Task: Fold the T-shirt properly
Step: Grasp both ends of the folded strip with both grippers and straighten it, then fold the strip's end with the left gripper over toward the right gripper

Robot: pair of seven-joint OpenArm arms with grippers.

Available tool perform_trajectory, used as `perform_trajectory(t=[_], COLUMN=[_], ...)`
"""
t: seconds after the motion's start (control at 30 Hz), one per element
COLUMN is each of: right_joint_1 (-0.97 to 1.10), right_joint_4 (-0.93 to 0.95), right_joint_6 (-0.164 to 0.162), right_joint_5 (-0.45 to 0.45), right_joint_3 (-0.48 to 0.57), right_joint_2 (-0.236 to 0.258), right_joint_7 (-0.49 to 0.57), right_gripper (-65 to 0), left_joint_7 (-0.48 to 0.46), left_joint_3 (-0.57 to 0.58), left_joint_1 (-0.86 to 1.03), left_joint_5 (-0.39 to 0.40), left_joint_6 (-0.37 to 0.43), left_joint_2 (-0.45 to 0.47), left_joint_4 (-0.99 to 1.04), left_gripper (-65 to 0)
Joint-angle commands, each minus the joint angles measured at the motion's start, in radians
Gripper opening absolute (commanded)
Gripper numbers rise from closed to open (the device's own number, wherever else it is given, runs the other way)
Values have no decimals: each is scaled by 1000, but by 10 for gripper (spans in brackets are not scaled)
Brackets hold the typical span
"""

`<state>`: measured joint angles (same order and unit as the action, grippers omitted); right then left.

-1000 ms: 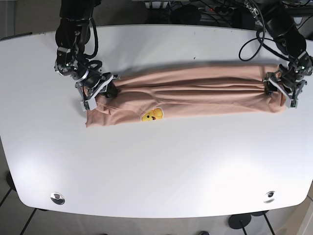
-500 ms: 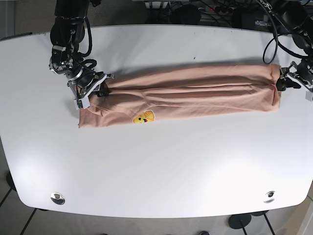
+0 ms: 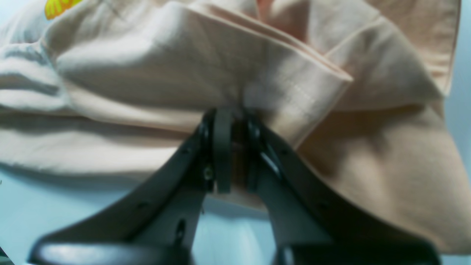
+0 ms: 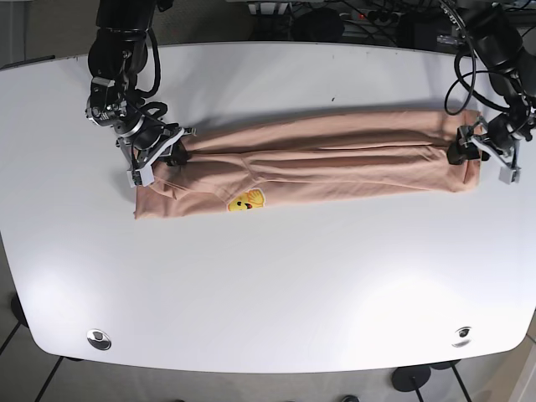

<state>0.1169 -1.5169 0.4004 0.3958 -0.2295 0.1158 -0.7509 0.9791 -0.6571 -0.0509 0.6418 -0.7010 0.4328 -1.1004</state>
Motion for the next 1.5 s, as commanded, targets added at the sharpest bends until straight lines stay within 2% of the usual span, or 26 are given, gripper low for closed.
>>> perform_trajectory(t=[0.03, 0.07, 0.13, 0.2, 0.23, 0.27, 0.37, 0.47, 0.53, 0.6, 0.73, 0.83, 0.97, 1.1, 1.13, 1.17, 1.27, 1.33, 1.4, 1.5], right_joint_1=[4, 4, 4, 4, 2, 2, 2, 0, 0, -1, -3, -3, -1, 0, 0, 0, 2, 2, 2, 4], right_joint_4=[-1, -1, -1, -1, -1, -1, -1, -1, 0, 0, 0, 0, 0, 0, 0, 0, 0, 0, 0, 0], right_joint_6=[-11, -11, -11, -11, -11, -11, -11, -11, -11, -11, -11, -11, -11, -11, -11, -11, -11, -11, -11, -11], right_joint_5=[-33, -33, -33, -33, -33, -33, -33, -33, -33, -33, -33, -33, -33, -33, -33, -33, -33, -33, -33, -33], right_joint_3=[0, 0, 0, -5, -3, -1, -6, -5, -1, -1, 0, 0, 0, 0, 0, 0, 2, 2, 2, 2], right_joint_2=[3, 3, 3, 3, 3, 3, -14, -15, -15, -17, -17, -17, -17, -17, -17, -17, -17, -17, -15, -15], right_joint_7=[-42, -40, -40, -38, -38, -38, -37, -37, -37, -37, -37, -37, -37, -37, -37, -37, -37, -37, -38, -42], right_gripper=[-591, -591, -591, -591, -591, -591, -591, -591, -591, -591, -591, -591, -591, -591, -591, -591, -591, -591, -591, -591], left_joint_7=[28, 28, 28, 28, 28, 28, 44, 96, 139, 176, 177, 177, 176, 100, 99, 99, 94, 94, 96, 96], left_joint_3=[-5, -3, -5, -5, -5, -5, -7, 1, 4, 55, 198, 221, 245, 334, 348, 359, 423, 494, 606, 707], left_joint_1=[6, 0, -25, -27, -25, -25, -10, 52, 70, 75, 70, 21, -17, -16, -17, -17, -19, -27, -57, -62], left_joint_5=[-15, -15, -20, -20, -18, -15, -15, -20, -21, -21, -21, -20, -20, -21, -21, -21, -21, -33, -30, -29], left_joint_6=[3, 3, 3, 3, 3, 3, 3, 3, 3, 3, 11, 63, 91, 91, 93, 93, 103, 191, 283, 251], left_joint_2=[22, 22, 22, 22, 22, 22, -2, -91, -176, -252, -368, -437, -461, -452, -452, -452, -452, -452, -452, -452], left_joint_4=[-13, -13, -8, -14, -14, -19, -205, -481, -596, -659, -666, -587, -484, -479, -479, -479, -482, -498, -538, -600], left_gripper=[-187, -204, -374, -572, -621, -614, -614, -611, -608, -608, -608, -608, -607, -604, -592, -549, -381, -319, -275, -271])
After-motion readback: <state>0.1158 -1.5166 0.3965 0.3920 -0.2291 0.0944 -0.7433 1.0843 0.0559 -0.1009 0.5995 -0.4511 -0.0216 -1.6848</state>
